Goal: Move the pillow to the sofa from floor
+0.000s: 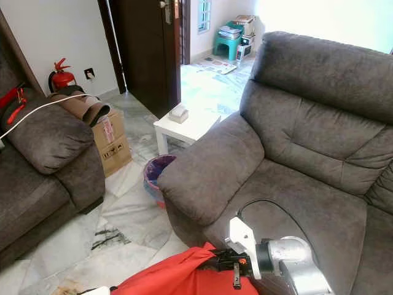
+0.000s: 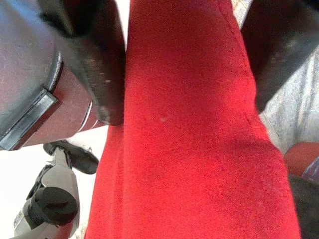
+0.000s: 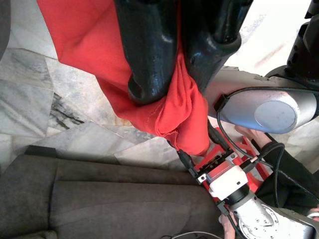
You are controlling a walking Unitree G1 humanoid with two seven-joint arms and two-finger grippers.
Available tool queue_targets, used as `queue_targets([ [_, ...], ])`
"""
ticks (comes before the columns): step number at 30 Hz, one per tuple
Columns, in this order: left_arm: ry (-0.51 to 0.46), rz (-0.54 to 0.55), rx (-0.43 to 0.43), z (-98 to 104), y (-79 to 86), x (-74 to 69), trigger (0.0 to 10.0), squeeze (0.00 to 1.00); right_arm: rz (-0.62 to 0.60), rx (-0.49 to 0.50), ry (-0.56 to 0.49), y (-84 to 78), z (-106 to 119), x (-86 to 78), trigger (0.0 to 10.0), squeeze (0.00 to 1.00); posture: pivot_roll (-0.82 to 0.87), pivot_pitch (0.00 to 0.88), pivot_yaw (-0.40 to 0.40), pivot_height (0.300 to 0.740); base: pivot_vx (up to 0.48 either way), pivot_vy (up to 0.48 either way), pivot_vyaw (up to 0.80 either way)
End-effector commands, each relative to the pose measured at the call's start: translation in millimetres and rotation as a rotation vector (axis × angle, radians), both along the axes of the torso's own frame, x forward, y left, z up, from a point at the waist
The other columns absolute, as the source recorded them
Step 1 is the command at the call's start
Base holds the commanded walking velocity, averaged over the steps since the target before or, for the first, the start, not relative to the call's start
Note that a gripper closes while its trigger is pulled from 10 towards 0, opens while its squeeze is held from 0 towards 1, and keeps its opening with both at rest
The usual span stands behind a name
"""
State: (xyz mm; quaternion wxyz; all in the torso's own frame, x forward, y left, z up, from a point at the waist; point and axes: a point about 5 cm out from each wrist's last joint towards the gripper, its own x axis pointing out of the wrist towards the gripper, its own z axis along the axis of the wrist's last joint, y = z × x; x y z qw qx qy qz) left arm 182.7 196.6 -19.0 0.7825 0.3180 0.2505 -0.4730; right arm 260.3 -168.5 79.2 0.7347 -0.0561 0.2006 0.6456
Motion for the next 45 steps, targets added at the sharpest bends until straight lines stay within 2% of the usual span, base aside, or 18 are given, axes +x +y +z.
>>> queue_targets([
  [1, 0.032, 0.002, 0.015, -3, 4.0, -4.0, 0.0, 0.0, 0.028, 0.05, -0.094, 5.0, 19, 6.3, 10.0, 0.0, 0.08, 0.049, -0.009, 0.74, 0.0, 0.0, 0.0],
  [3, 0.042, -0.002, -0.003, -3, 2.3, -3.9, 0.0, 0.0, 0.025, 0.052, -0.095, 5.1, 19, 6.7, 10.0, 0.0, 0.08, 0.049, -0.008, 0.74, 0.0, 0.0, 0.0],
  [6, 0.037, -0.04, 0.026, -3, 1.6, -3.9, 0.0, 0.0, 0.025, 0.054, -0.094, 5.8, 19, 6.6, 10.0, 0.0, 0.08, 0.049, -0.006, 0.74, 0.0, 0.0, 0.0],
  [22, -0.012, -0.023, 0.0, 1, -0.9, 4.4, 0.0, 0.0, 0.012, 0.062, -0.079, 7.7, 13, 3.1, 10.0, 0.0, 0.07, 0.035, 0.004, 0.74, 0.0, 0.0, 0.0],
  [33, -0.083, 0.026, -0.067, 11, -16.9, 22.3, 0.0, 0.0, -0.002, 0.051, -0.043, 11.4, -1, -7.5, 10.0, 0.0, 0.06, 0.0, 0.017, 0.74, 0.0, 0.0, 0.0],
  [35, -0.112, 0.06, -0.089, 15, -17.2, 28.2, 0.0, 0.0, -0.03, 0.04, -0.04, 11.0, -6, -7.8, 10.0, 0.0, 0.06, 0.0, 0.018, 0.74, 0.0, 0.0, 0.0],
  [37, -0.213, 0.147, -0.131, 28, -17.9, 43.8, 0.0, 0.0, -0.1, 0.044, -0.049, 9.6, -12, -7.4, 10.0, 0.0, 0.06, 0.0, 0.016, 0.74, 0.0, 0.0, 0.0],
  [39, -0.375, 0.406, -0.289, 54, -15.8, 70.7, 0.0, 0.0, -0.218, 0.018, -0.031, 5.8, -27, -8.9, 10.0, 0.0, 0.06, 0.0, 0.014, 0.74, 0.0, 0.0, 0.0],
  [41, -0.417, 0.516, -0.369, 65, -17.0, 80.3, 0.0, 0.0, -0.284, -0.049, -0.051, 2.1, -38, -9.3, 10.0, 0.0, 0.06, 0.002, 0.01, 0.74, 0.0, 0.0, 0.0],
  [42, -0.439, 0.561, -0.41, 71, -18.4, 85.0, 4.4, 0.0, -0.364, -0.072, -0.069, 0.2, -44, -7.0, 10.0, 0.0, 0.07, 0.008, 0.008, 0.74, 0.0, 0.0, 0.0],
  [43, -0.449, 0.597, -0.449, 76, -20.3, 88.6, 10.0, 0.0, -0.436, -0.082, -0.084, -0.9, -47, -4.8, 10.0, 0.0, 0.07, 0.01, 0.008, 0.74, 0.0, 0.0, 0.0],
  [45, -0.455, 0.632, -0.516, 82, -25.2, 92.8, 10.0, 0.0, -0.568, -0.067, -0.131, -1.8, -47, -0.2, 10.0, 0.0, 0.07, 0.015, 0.005, 0.74, 0.0, 0.0, 0.0],
])
